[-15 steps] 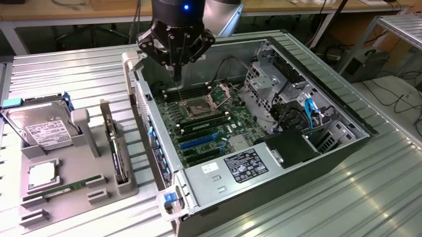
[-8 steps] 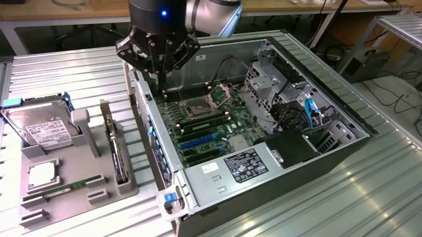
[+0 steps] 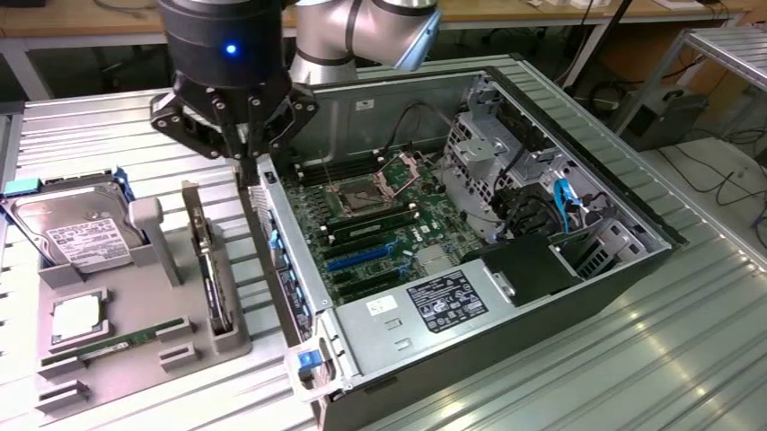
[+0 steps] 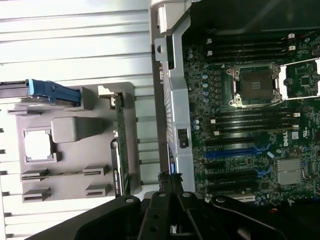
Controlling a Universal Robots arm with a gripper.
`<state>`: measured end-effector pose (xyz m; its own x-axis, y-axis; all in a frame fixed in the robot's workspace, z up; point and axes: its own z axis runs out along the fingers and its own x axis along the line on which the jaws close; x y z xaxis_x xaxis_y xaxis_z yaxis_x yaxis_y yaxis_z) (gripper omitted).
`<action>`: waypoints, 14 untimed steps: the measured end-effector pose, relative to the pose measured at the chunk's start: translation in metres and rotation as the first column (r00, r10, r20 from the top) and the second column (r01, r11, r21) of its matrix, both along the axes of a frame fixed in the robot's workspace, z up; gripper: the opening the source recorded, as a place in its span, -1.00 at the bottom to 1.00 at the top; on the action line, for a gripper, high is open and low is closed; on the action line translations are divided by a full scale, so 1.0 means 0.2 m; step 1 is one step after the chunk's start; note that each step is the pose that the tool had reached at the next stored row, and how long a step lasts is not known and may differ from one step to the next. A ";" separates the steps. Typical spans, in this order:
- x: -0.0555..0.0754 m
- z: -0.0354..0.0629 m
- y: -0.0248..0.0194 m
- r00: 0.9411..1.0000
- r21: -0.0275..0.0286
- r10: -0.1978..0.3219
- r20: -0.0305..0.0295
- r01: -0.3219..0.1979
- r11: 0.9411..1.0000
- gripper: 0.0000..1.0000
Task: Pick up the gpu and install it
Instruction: 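Reach for the gpu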
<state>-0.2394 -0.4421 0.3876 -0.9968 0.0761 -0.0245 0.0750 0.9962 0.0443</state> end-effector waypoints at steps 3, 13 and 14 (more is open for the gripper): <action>-0.08 -0.027 -0.011 1.000 0.000 0.000 0.000 0.000 1.000 -0.79; -0.30 -0.129 -0.037 1.000 0.000 0.000 0.000 0.000 1.000 -0.79; -0.30 -0.130 -0.038 1.000 0.000 0.000 0.000 0.000 1.000 -0.79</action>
